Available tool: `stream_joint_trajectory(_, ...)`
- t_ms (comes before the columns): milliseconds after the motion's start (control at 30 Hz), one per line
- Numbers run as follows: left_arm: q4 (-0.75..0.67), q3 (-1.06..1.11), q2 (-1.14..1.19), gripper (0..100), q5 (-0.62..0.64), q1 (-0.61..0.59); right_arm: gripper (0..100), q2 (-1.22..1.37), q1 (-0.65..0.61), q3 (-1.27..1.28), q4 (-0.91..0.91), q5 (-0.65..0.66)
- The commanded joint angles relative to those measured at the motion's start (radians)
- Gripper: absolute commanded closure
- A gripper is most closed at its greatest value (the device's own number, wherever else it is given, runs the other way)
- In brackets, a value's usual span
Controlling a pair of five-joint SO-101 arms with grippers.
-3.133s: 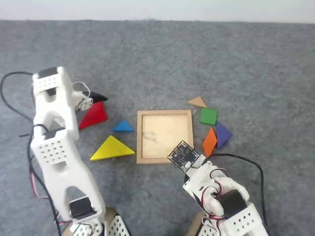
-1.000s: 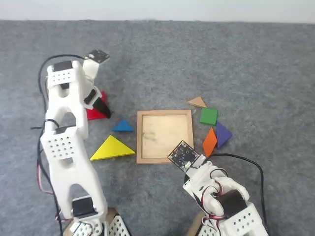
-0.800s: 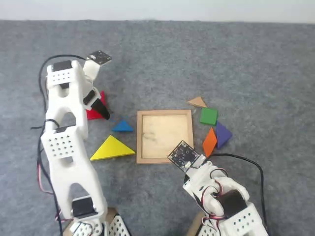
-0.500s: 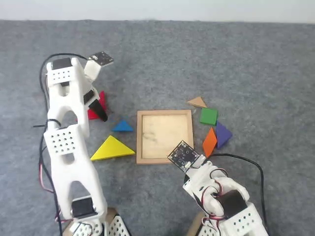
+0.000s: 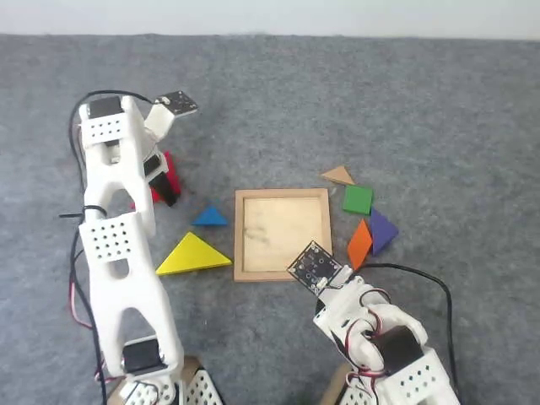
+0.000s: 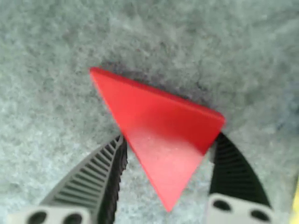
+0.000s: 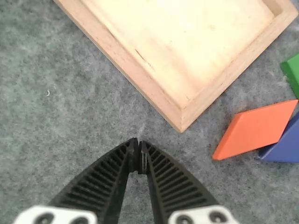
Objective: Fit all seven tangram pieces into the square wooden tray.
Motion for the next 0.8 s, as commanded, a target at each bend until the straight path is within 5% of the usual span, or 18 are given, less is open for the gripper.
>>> stream_joint_trajectory(0,0.051,-0.002,0.014,82,-0.008,-0.005,98.9,-0.015,-0.005,0.017,0.005,0.006)
stream_joint_trajectory(333,0.048,0.216,-0.155,99,-0.011,0.005,98.9,-0.015,-0.005,0.017,0.005,0.006)
stream_joint_trajectory(767,0.048,0.257,-0.175,99,-0.006,0.005,98.9,-0.015,-0.005,0.017,0.005,0.006)
